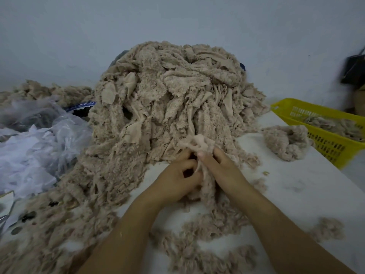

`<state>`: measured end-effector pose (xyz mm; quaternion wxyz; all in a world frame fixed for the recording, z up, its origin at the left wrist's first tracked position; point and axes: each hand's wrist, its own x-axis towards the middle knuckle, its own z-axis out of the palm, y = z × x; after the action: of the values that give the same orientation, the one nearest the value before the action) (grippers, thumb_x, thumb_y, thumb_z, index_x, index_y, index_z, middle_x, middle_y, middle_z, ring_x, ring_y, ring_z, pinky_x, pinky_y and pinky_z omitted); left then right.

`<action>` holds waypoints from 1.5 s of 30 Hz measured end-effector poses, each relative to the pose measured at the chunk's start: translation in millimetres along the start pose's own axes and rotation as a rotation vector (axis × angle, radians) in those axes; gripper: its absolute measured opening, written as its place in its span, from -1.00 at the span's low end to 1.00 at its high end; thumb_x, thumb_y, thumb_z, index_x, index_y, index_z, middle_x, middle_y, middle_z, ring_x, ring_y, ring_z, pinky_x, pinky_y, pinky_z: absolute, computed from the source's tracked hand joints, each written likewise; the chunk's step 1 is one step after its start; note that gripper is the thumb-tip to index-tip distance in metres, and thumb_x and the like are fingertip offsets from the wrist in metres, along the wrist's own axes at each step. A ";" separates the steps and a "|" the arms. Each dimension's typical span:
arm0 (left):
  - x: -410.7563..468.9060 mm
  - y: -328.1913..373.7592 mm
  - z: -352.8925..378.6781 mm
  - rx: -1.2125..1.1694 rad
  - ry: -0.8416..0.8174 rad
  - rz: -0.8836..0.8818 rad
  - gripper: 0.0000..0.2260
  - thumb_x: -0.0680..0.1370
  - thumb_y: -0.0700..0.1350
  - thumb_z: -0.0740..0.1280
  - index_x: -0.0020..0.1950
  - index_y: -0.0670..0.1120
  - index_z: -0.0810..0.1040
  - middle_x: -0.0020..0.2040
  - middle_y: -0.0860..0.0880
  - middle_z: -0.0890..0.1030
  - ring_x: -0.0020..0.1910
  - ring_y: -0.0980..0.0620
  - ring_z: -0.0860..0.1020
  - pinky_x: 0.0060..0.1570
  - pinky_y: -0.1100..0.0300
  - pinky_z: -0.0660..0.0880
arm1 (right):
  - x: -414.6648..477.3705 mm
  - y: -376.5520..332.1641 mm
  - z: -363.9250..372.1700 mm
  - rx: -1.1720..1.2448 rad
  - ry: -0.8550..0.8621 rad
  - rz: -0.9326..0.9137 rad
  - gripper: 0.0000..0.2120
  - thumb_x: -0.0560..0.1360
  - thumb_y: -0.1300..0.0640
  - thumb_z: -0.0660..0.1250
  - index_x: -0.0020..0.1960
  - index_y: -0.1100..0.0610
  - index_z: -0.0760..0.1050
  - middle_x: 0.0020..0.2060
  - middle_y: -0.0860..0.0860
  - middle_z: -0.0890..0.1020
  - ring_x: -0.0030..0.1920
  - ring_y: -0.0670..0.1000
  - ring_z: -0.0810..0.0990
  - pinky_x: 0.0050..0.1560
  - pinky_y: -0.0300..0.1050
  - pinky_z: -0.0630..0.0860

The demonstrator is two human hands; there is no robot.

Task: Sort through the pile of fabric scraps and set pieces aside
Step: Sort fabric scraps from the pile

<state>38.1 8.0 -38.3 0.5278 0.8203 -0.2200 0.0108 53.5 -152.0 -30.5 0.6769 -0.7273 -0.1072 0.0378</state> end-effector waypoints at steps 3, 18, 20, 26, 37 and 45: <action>0.8 2.9 3.2 0.053 -0.033 -0.040 -0.75 0.62 -0.05 0.33 -0.17 -0.17 0.46 0.46 0.22 0.33 0.48 0.40 0.16 0.29 0.20 0.30 | 5.5 4.3 -8.5 -0.057 0.146 0.003 -0.82 0.61 -0.09 0.25 -0.03 -0.05 0.57 -0.15 -0.08 0.69 -0.03 0.03 0.67 -0.02 -0.02 0.58; 6.0 17.9 4.9 -0.419 0.461 -0.365 -0.62 0.63 0.00 0.29 -0.35 -0.09 0.60 -0.32 -0.03 0.63 -0.34 0.00 0.61 -0.37 0.28 0.51 | 5.3 7.8 -8.1 0.126 0.020 -0.058 -0.85 0.54 -0.15 0.32 -0.09 -0.16 0.63 -0.10 -0.12 0.71 -0.06 -0.07 0.69 -0.03 -0.10 0.60; 7.8 18.8 -2.5 -0.482 0.605 -0.324 -0.60 0.63 -0.11 0.27 -0.43 -0.04 0.56 -0.39 0.02 0.58 -0.41 0.12 0.57 -0.40 0.33 0.48 | 10.1 2.4 -16.6 0.449 0.114 0.043 -0.83 0.59 -0.04 0.30 0.11 -0.12 0.64 0.09 0.02 0.70 0.10 0.02 0.68 0.07 0.00 0.63; 7.3 10.3 -23.0 -0.580 0.874 -0.322 -0.48 0.59 -0.18 0.28 -0.61 0.02 0.50 -0.39 0.05 0.57 -0.45 0.21 0.49 -0.19 0.19 0.44 | 15.9 -5.3 -34.5 0.691 0.288 0.184 -0.62 0.61 -0.05 0.28 0.34 0.12 0.52 0.18 0.11 0.66 0.18 0.12 0.64 0.27 0.19 0.52; 9.7 12.6 5.5 -0.649 0.138 -0.338 -0.54 0.51 0.32 0.24 0.08 0.01 0.71 0.09 -0.15 0.69 0.06 -0.07 0.67 0.09 0.08 0.59 | -8.6 -10.4 -1.1 -0.231 -0.024 -0.349 -0.67 0.58 0.15 0.34 -0.11 -0.31 0.62 -0.07 -0.40 0.60 0.00 -0.35 0.56 -0.06 -0.49 0.44; 12.4 6.9 -27.9 -1.314 0.524 -0.268 -0.75 0.58 -0.07 0.30 -0.18 -0.10 0.72 -0.15 -0.03 0.71 -0.18 0.07 0.70 -0.12 0.11 0.61 | -10.1 -0.9 0.4 -0.458 -0.156 -0.218 -0.67 0.58 0.18 0.20 -0.32 -0.06 0.27 -0.51 -0.15 0.33 -0.51 -0.16 0.24 -0.44 -0.26 0.18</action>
<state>52.7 25.5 -16.9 0.9445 0.3236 0.0554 0.0077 43.5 -153.6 -30.5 0.4845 -0.8405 -0.2425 -0.0044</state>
